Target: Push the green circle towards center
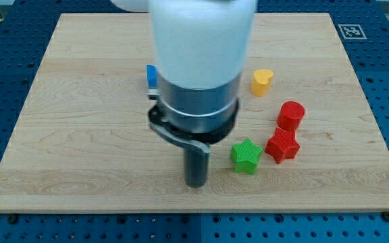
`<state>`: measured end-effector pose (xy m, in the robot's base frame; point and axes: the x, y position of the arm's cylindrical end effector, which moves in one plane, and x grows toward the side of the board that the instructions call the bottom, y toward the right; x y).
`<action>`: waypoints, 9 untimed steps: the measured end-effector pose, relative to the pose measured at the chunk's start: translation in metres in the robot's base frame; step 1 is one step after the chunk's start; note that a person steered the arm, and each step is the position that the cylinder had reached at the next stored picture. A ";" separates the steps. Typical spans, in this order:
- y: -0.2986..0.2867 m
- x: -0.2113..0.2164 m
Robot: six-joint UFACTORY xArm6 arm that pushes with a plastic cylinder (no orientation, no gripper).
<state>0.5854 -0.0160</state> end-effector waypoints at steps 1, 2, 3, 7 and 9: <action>-0.020 -0.007; -0.027 0.005; -0.024 0.032; 0.031 0.009; 0.024 -0.023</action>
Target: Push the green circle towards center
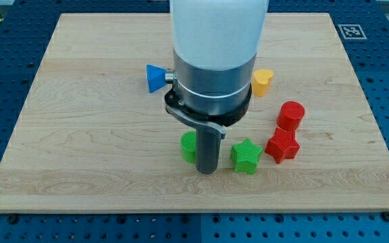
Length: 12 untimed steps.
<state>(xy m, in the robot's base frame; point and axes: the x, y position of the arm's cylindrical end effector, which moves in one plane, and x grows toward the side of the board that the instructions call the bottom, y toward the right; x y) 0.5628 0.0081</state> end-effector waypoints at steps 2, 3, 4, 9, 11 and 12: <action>-0.014 -0.032; -0.035 -0.032; -0.071 -0.031; -0.069 -0.034; -0.060 -0.035; -0.058 -0.042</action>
